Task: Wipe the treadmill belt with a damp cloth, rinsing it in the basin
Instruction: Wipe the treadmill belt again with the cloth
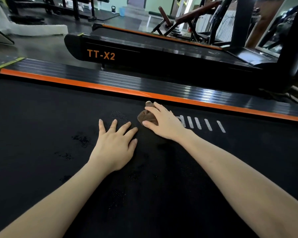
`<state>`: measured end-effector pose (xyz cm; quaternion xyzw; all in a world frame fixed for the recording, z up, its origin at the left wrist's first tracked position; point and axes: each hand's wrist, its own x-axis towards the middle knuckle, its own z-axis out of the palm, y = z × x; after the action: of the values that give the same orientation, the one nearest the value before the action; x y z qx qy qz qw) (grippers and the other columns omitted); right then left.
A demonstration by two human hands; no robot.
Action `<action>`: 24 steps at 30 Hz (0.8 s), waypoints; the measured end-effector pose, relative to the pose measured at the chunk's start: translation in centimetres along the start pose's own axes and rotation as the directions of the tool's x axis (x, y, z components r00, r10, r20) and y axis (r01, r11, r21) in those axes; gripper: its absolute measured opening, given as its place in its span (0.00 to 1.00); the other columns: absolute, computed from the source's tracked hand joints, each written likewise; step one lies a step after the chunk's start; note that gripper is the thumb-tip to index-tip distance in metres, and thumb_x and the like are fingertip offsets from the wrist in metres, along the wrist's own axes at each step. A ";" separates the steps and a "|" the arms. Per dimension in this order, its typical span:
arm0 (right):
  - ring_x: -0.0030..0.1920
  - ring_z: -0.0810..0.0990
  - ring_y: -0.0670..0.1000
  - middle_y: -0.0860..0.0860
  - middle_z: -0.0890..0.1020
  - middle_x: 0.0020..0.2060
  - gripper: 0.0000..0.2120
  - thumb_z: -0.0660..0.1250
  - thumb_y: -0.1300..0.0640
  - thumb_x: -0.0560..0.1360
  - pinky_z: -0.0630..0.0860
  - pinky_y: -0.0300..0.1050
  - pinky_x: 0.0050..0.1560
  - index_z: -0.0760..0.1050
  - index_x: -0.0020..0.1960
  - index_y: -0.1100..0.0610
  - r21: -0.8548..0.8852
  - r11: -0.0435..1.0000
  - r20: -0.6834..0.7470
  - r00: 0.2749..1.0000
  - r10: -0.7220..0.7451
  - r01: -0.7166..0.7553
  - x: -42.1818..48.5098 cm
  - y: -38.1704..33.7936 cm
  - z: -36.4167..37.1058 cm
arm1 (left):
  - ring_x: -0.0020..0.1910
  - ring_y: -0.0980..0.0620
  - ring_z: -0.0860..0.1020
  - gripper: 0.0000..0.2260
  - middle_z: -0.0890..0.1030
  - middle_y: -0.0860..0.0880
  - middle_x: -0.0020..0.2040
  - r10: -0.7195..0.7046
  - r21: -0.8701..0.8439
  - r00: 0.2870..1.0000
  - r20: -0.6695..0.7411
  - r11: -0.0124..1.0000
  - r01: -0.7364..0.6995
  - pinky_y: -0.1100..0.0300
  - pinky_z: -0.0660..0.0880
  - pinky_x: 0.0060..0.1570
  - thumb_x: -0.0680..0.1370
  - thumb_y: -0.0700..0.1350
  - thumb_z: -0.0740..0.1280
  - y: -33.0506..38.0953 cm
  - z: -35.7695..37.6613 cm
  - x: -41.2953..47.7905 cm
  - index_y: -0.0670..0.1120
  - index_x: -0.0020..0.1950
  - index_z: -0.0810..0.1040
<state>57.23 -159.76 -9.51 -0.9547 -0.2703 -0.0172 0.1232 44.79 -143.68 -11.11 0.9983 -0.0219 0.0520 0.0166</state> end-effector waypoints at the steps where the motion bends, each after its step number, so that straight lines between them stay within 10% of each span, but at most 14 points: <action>1: 0.75 0.56 0.56 0.52 0.58 0.75 0.26 0.59 0.41 0.77 0.55 0.60 0.72 0.62 0.73 0.47 0.003 1.000 -0.040 0.999 -0.005 0.005 0.5 0.1 0.3 | 0.76 0.43 0.50 0.36 0.53 0.54 0.78 0.000 0.002 1.000 0.002 1.000 0.000 0.36 0.39 0.70 0.70 0.60 0.28 0.0 0.1 0.0 0.57 0.76 0.52; 6: 0.70 0.64 0.59 0.54 0.67 0.70 0.22 0.60 0.45 0.78 0.63 0.56 0.69 0.68 0.70 0.52 0.028 0.995 -0.220 0.970 0.103 -0.099 3.4 0.4 1.3 | 0.76 0.43 0.50 0.31 0.54 0.54 0.77 0.002 -0.006 1.000 -0.008 1.000 -0.002 0.36 0.40 0.70 0.75 0.60 0.33 -0.1 -0.1 0.0 0.57 0.76 0.53; 20: 0.73 0.62 0.46 0.45 0.67 0.71 0.22 0.54 0.36 0.77 0.60 0.50 0.72 0.69 0.67 0.42 0.122 0.928 -0.042 0.936 -0.351 0.353 -21.6 -1.9 -1.2 | 0.76 0.42 0.54 0.22 0.58 0.53 0.77 0.008 -0.014 0.996 -0.087 1.000 -0.009 0.34 0.45 0.70 0.81 0.56 0.49 -0.2 0.3 0.1 0.55 0.75 0.59; 24: 0.73 0.62 0.51 0.48 0.68 0.71 0.22 0.60 0.40 0.76 0.56 0.52 0.73 0.73 0.66 0.46 0.108 0.959 -0.082 0.963 -0.255 0.263 -16.7 -2.2 -0.7 | 0.75 0.41 0.55 0.21 0.59 0.52 0.76 0.010 -0.006 0.996 -0.092 1.000 -0.011 0.33 0.45 0.69 0.82 0.55 0.49 -0.1 0.4 -0.2 0.54 0.75 0.60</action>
<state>41.84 -166.66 -10.01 -0.9010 -0.3893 -0.0491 0.1851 44.62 -143.60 -11.51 0.9947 -0.0265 0.0977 0.0203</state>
